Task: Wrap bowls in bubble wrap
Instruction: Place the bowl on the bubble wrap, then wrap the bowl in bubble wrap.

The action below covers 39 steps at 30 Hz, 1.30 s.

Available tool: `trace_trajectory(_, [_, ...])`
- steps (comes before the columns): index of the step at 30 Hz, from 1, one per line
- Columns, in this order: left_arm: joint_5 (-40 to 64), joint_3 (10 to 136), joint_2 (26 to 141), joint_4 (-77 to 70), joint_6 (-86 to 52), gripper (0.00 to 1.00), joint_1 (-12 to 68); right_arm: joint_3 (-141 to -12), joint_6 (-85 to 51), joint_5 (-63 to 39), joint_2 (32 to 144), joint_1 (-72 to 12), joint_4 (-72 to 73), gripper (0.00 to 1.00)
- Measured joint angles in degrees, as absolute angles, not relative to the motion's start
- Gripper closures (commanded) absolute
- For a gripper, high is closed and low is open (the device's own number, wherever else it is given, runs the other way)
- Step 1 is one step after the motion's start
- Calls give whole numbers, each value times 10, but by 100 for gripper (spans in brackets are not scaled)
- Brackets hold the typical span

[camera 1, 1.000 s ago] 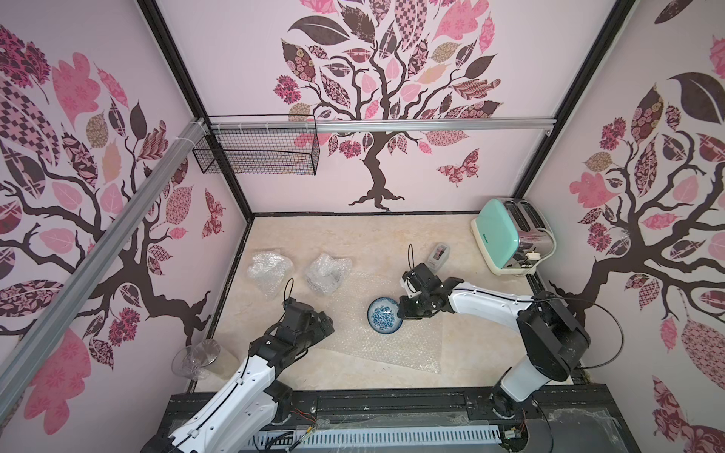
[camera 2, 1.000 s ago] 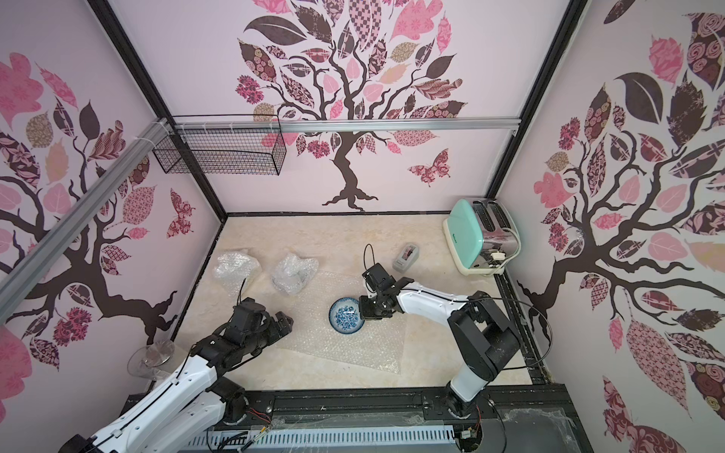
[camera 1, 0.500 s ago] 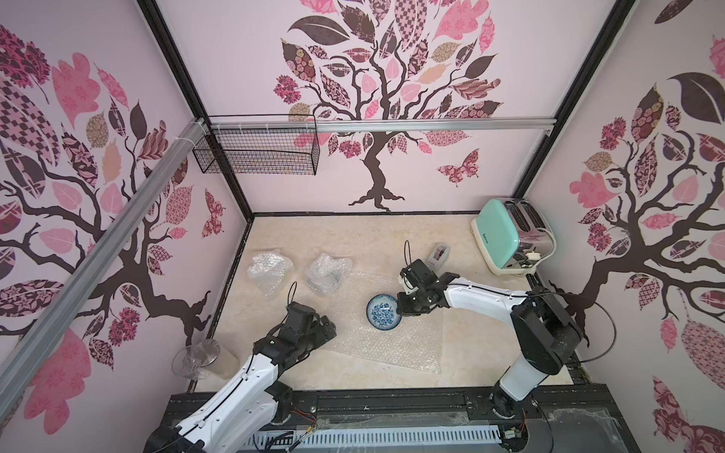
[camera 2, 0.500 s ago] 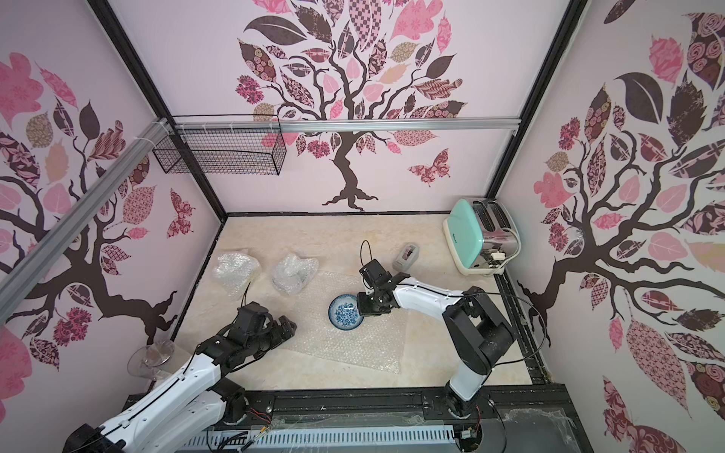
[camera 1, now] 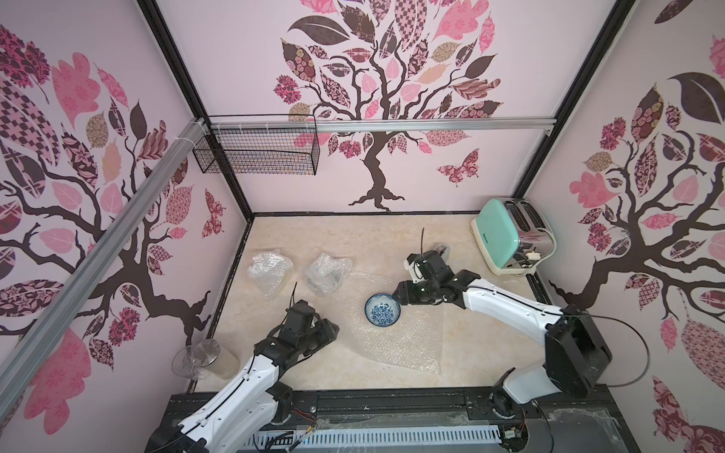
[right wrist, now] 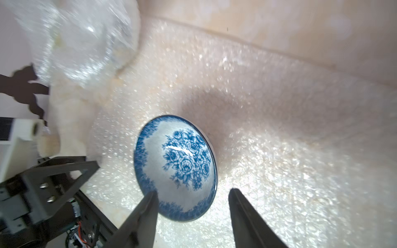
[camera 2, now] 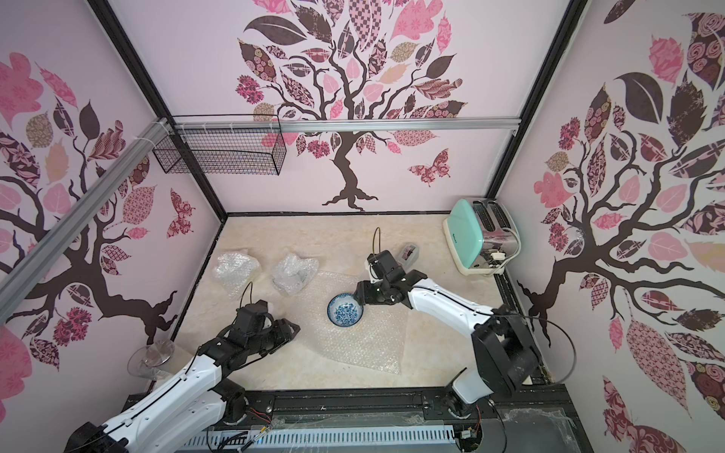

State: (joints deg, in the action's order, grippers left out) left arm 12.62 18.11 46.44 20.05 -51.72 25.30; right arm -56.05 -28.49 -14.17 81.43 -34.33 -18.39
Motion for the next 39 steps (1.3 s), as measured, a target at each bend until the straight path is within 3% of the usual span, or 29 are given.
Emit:
trace_trajectory(5, [159,199,473,171,-508,99,253,-514,-285,-144,750,-320,-159,42])
trace_trajectory(6, [169,206,480,162,-505,100,253,-504,-285,-145,745,-320,-156,42])
trace_trajectory(11, [208,253,532,125,-498,100,260,-464,-285,-149,731,-320,-150,42])
trace_trajectory(22, [218,389,681,115,-431,100,377,-444,-285,-160,732,-318,-123,43])
trace_trajectory(36, [235,507,874,124,-368,100,406,-430,-280,-181,743,-318,-103,43])
trace_trajectory(39, [236,519,899,129,-359,93,406,-406,-270,-199,719,-318,-83,40])
